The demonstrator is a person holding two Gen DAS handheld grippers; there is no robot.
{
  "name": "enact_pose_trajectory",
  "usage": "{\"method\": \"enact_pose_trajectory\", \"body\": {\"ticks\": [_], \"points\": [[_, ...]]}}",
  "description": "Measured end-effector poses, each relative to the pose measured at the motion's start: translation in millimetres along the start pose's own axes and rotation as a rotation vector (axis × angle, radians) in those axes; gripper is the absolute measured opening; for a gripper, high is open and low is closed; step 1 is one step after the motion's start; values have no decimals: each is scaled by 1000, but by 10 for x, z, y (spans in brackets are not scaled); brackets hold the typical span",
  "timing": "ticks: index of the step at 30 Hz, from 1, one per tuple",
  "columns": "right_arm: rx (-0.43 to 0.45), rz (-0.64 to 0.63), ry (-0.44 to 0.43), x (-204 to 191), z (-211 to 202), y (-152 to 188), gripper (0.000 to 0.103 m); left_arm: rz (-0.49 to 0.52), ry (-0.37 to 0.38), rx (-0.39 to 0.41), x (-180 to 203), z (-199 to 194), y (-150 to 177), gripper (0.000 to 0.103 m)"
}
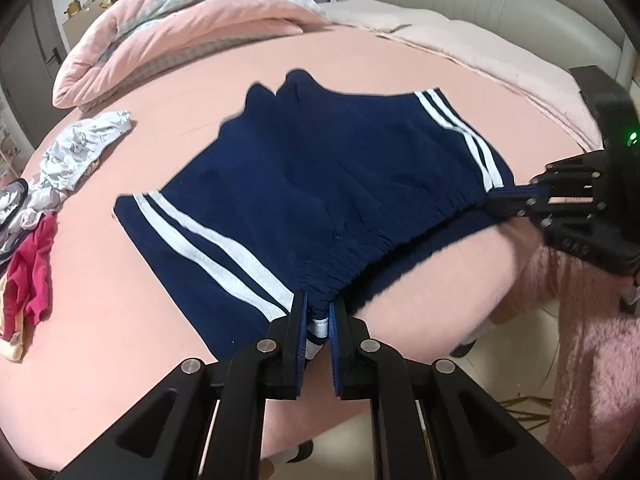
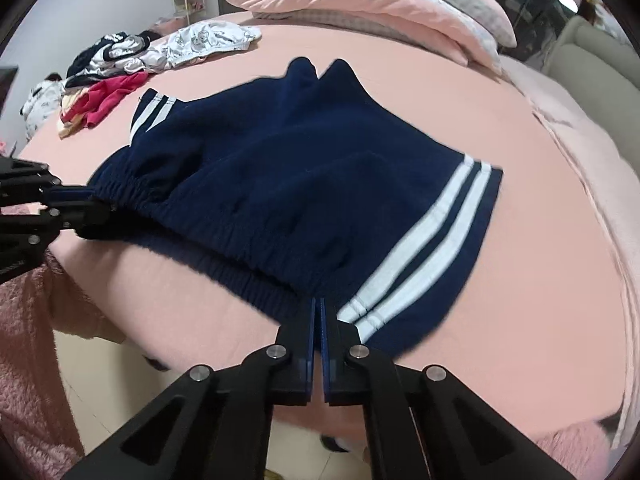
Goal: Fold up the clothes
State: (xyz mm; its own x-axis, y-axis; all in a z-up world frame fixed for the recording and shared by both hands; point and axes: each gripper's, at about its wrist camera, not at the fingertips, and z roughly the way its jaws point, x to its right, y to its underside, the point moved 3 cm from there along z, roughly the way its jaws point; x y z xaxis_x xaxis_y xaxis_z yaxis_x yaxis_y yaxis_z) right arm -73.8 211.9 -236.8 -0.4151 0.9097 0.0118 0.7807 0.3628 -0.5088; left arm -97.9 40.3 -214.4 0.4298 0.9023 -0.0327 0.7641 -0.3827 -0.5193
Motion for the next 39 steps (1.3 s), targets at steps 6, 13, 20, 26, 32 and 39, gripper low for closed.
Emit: {"method": "enact_pose_trajectory", "body": {"ticks": [6,13,20,26,32,39], "points": [[-33,51,-60,25,-38,166,0,-47,51,-63,-20,125,63,13],[97,146,-96,149,-341,-58,2,-207,108,83,-262,-258,-30,30],[-103,170,-2,336,290,-209,4,-150,7,-35,-262,138,-129,34],[-122,181,-11,375,146,106,4,-190,32,-67,-416,219,7,34],[-187,122,0,298,71,147,5,-289,-69,-61,-833,88,99,34],[-31,48,-22,-24,38,-315,5,-106,43,39,-220,109,-212,34]]}}
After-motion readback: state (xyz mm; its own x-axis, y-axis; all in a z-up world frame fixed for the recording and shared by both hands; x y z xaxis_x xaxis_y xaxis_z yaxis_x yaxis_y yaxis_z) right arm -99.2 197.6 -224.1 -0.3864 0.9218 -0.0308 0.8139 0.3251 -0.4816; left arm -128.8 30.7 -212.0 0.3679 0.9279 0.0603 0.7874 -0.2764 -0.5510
